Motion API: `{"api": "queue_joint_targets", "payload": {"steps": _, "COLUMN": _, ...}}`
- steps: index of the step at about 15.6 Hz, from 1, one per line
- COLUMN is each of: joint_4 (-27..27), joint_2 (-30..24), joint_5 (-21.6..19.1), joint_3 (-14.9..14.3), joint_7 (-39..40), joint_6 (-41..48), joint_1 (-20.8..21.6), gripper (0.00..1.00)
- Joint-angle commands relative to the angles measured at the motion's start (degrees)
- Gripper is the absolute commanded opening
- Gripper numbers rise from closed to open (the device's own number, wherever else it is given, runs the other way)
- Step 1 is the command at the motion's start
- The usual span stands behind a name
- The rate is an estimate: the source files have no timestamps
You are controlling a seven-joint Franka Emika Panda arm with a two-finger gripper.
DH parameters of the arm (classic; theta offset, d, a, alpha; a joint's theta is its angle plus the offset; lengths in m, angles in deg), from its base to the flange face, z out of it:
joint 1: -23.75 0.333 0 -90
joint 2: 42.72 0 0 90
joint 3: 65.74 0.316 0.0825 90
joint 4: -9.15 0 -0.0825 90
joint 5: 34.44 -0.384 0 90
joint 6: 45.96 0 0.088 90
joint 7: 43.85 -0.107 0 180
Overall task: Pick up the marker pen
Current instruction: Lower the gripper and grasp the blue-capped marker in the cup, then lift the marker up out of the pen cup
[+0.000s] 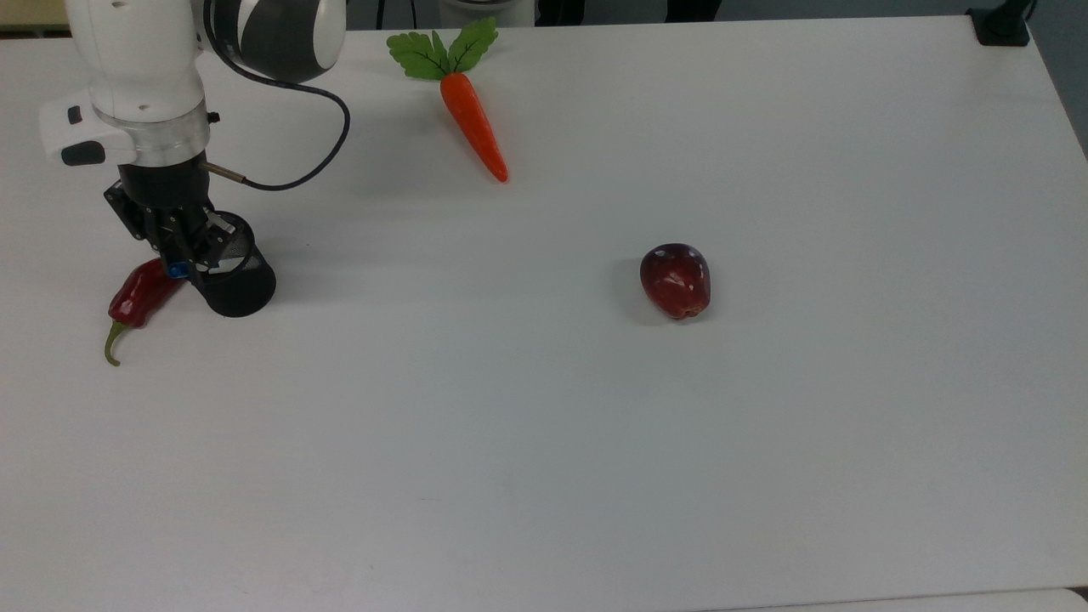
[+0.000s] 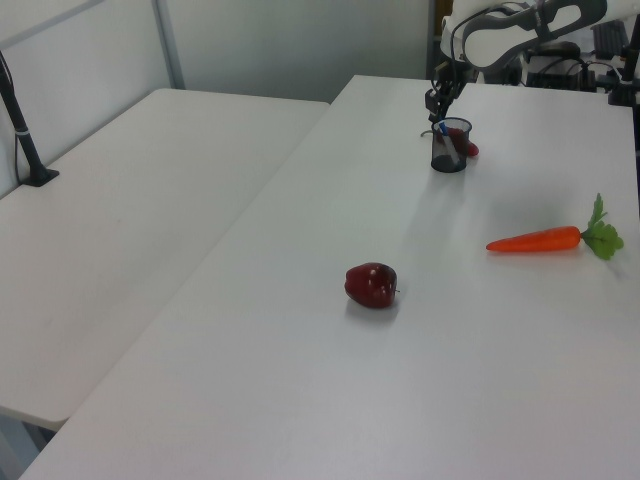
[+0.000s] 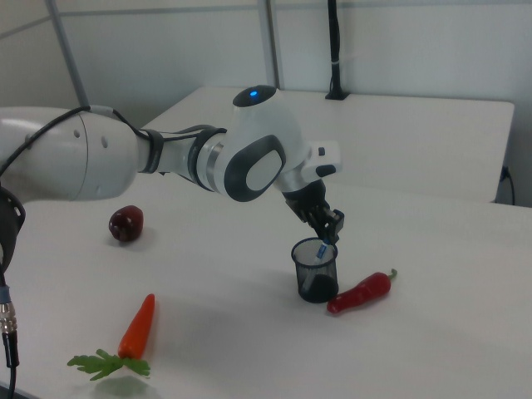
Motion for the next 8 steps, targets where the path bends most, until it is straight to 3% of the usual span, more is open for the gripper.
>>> {"api": "queue_joint_targets", "payload": {"steps": 1, "joint_4": -0.5, "joint_2": -0.3, "joint_5": 0.9, "joint_3": 0.1, "joint_7": -0.9, "joint_6": -1.3, "joint_1": 0.1, "gripper": 0.25}}
{"api": "queue_joint_targets", "payload": {"steps": 8, "joint_4": -0.4, "joint_2": -0.9, "joint_5": 0.6, "joint_3": 0.1, "joint_7": -1.1, "joint_6": -0.8, "joint_1": 0.0, "gripper": 0.15}}
